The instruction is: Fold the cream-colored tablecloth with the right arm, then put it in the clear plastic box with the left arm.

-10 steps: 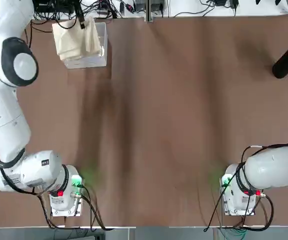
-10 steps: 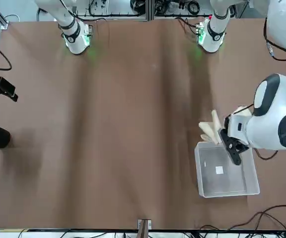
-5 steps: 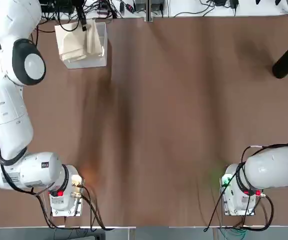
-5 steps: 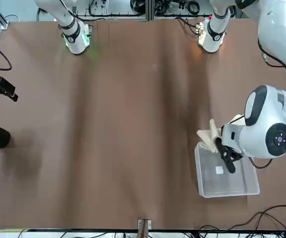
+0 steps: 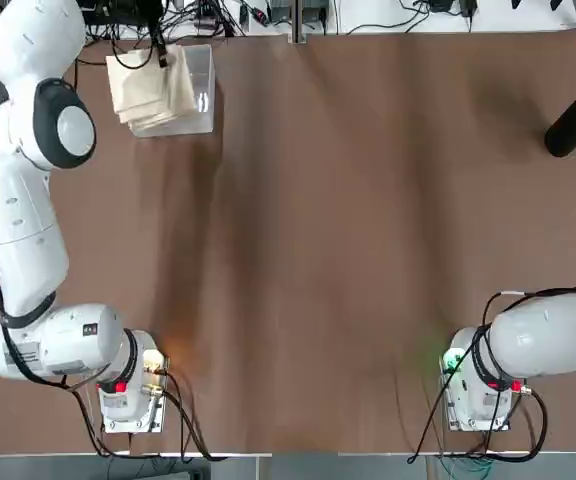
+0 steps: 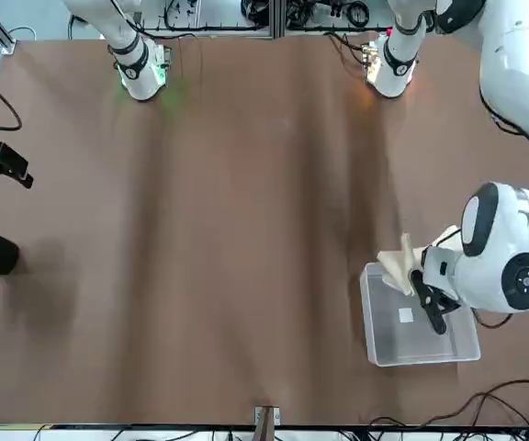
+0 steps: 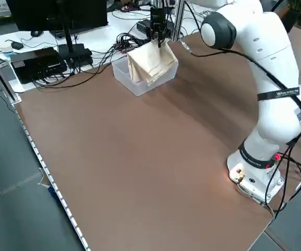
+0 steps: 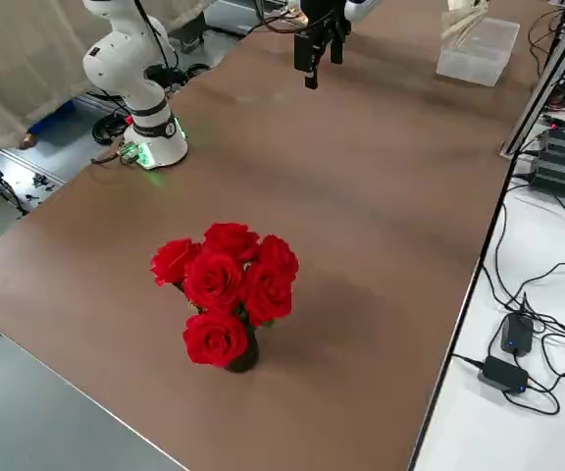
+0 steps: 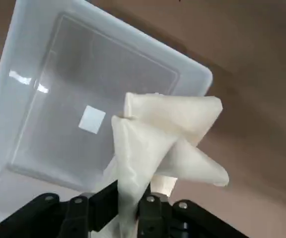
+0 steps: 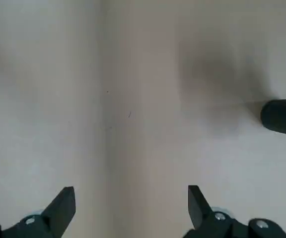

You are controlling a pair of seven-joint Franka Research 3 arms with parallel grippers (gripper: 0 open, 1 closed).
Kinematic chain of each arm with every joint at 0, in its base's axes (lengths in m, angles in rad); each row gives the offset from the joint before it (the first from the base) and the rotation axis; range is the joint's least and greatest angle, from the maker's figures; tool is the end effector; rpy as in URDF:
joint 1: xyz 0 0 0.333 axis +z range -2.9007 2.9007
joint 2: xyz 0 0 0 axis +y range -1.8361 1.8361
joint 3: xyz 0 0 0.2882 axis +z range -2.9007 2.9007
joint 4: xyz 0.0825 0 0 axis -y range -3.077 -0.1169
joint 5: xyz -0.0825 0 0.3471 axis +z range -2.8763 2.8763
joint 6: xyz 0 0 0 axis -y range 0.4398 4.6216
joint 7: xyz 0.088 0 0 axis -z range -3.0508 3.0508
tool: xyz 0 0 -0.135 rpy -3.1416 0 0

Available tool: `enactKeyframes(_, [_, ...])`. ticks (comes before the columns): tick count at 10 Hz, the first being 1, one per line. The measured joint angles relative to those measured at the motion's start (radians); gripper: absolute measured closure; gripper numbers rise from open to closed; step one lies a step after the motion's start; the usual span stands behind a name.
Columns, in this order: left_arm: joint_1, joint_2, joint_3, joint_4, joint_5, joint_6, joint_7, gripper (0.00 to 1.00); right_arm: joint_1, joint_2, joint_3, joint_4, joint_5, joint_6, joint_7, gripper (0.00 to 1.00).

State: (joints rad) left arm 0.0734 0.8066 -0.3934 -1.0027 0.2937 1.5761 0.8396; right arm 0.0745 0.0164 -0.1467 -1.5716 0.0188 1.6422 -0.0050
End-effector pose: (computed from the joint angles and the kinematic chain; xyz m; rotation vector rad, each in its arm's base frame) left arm 0.6719 -0.0970 0.3403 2.6272 -1.6149 -0.2786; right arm 0.5297 -0.0353 0.5664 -3.1243 0.1062 -0.0859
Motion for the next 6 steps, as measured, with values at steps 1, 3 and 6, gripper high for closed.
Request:
enactKeyframes(1, [-0.011, 0.019, 0.004, 0.000, 0.000, 0.026, -0.001, 0.84, 0.000, 0.000, 0.000, 0.000, 0.000, 0.000, 0.000, 0.00])
enactKeyframes(3, [-0.025, 0.036, 0.009, 0.000, 0.001, 0.051, -0.009, 0.71, 0.000, 0.000, 0.000, 0.000, 0.000, 0.000, 0.000, 0.00])
enactKeyframes(6, [-0.018, 0.036, 0.013, 0.000, 0.001, 0.101, -0.015, 0.25, 0.000, 0.000, 0.000, 0.000, 0.000, 0.000, 0.000, 0.00])
